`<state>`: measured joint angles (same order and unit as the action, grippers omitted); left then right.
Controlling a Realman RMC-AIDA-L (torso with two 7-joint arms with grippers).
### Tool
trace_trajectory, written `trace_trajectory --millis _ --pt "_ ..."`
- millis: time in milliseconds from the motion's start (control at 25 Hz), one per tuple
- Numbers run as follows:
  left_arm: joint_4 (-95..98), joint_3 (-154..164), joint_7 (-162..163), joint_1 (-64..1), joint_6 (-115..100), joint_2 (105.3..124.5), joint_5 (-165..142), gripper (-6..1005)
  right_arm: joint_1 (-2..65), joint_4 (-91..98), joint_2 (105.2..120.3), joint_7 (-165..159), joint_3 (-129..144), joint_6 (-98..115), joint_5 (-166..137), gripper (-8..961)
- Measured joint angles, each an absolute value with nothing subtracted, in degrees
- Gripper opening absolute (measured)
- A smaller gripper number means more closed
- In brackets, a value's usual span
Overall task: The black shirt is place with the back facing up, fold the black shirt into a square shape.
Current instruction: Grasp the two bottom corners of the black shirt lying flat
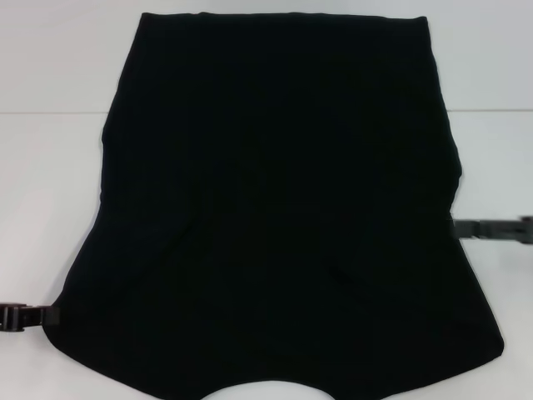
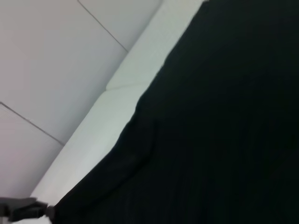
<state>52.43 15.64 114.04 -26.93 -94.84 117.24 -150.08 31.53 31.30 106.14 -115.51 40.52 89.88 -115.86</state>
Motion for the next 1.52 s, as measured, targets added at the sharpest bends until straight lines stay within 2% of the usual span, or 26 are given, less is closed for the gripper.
trace_trajectory --millis 160,440,880,1520 --pt "52.22 15.48 113.36 -26.65 -94.7 117.23 -150.19 29 29.28 31.56 103.72 -118.19 40.13 94.32 -117.6 930" --pt "51.87 15.38 112.73 -26.56 -94.73 117.36 -150.07 28 27.96 33.46 103.16 -120.32 35.77 95.09 -128.55 925" --pt "51.85 15.37 112.63 -26.47 -94.7 117.5 -150.02 28 29.68 33.06 104.16 -120.48 35.82 95.1 -135.56 904" --pt "51.78 15.38 112.54 -26.28 -94.39 117.68 -149.82 29 32.3 32.98 106.82 -121.92 36.15 93.11 -141.68 871"
